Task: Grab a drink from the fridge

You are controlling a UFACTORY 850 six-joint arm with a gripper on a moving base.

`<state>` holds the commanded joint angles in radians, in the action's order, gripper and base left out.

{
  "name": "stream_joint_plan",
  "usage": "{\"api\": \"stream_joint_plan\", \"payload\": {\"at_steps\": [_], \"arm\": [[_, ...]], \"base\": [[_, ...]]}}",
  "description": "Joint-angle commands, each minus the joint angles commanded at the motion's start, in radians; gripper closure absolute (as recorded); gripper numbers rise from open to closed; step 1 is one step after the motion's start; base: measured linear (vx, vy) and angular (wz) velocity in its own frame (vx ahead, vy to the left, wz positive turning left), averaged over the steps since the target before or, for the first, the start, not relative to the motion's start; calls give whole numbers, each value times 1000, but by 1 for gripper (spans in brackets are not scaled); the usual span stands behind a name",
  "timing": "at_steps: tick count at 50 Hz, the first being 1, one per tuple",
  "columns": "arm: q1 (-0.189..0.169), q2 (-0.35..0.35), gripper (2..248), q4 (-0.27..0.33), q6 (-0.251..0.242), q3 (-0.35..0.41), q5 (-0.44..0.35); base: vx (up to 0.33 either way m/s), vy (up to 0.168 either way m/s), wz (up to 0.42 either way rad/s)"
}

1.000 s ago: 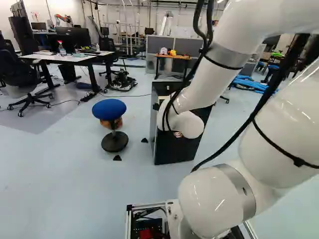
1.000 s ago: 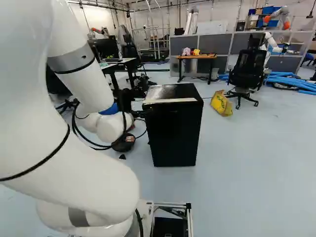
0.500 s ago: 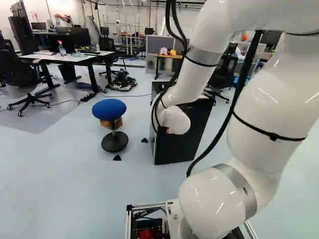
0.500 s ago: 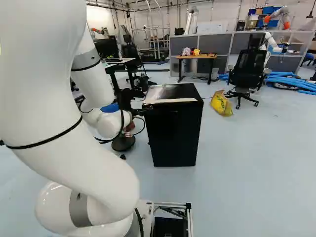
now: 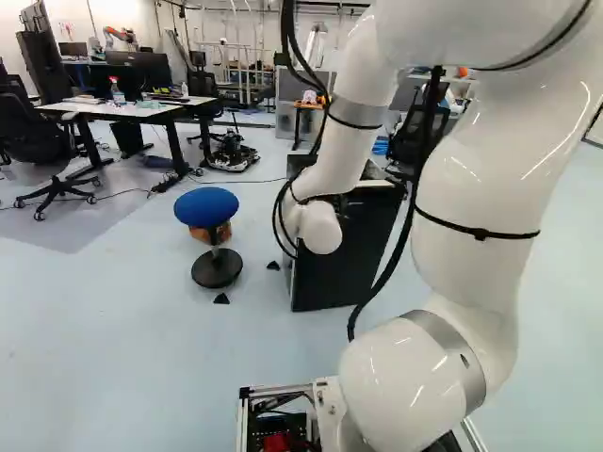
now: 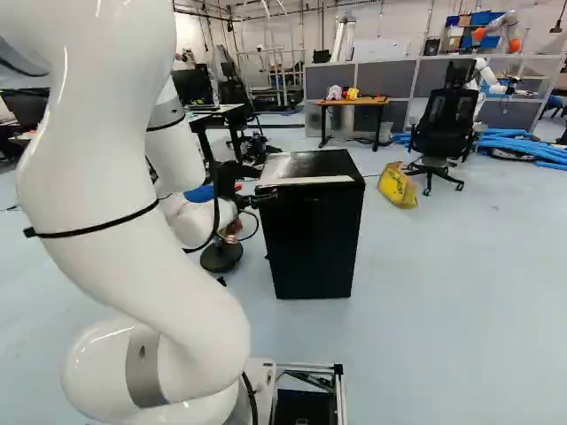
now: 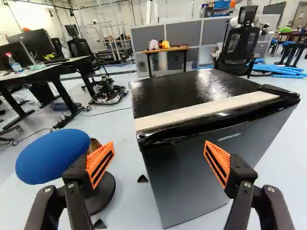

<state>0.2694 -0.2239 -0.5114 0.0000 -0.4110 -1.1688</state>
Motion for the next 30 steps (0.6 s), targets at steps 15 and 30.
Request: {"api": "stream_joint_plan", "payload": {"at_steps": [15, 30], "arm": [[15, -70, 3, -78, 0, -37, -56], [29, -139, 3, -131, 0, -75, -99]], "base": [[0, 0, 0], [0, 0, 0]]}}
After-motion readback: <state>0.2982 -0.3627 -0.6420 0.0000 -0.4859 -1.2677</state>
